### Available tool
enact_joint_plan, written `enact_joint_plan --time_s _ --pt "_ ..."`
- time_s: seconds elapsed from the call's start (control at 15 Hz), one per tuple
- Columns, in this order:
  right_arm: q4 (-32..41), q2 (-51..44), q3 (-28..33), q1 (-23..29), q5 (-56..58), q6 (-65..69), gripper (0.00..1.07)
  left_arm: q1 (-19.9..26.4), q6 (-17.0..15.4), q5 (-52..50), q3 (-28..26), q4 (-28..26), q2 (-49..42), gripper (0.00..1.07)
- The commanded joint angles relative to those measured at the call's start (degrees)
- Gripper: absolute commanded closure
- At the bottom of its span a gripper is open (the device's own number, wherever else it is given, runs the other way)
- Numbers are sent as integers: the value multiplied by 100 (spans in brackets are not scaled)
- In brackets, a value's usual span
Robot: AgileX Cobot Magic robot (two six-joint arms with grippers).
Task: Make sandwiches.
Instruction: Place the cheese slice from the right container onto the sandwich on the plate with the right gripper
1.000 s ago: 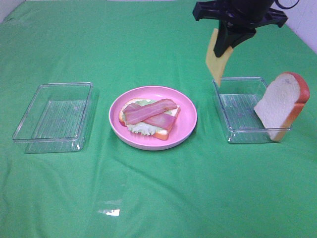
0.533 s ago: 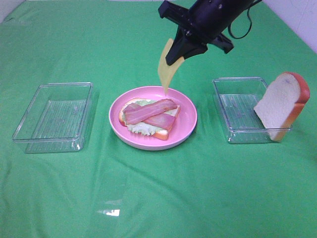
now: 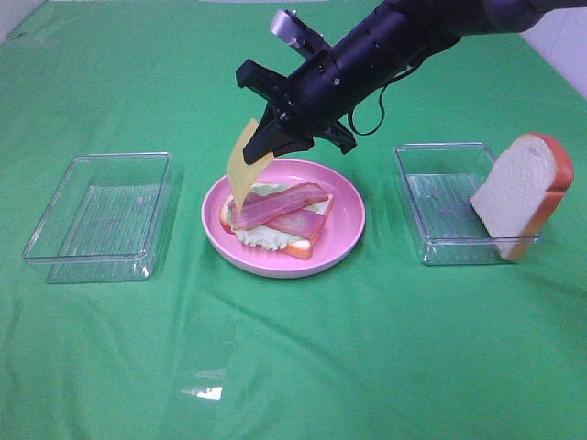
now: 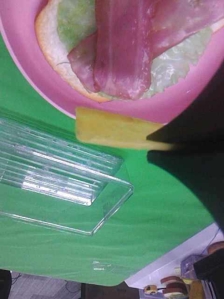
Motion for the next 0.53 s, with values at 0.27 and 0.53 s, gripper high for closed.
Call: enact_joint_plan --time_s 0.27,0.53 --pt "-166 435 -11 -6 -264 -11 107 6 6 -40 6 0 -86 6" --pt "-1358 510 -11 -6 -413 676 107 6 6 -40 6 0 -86 6"
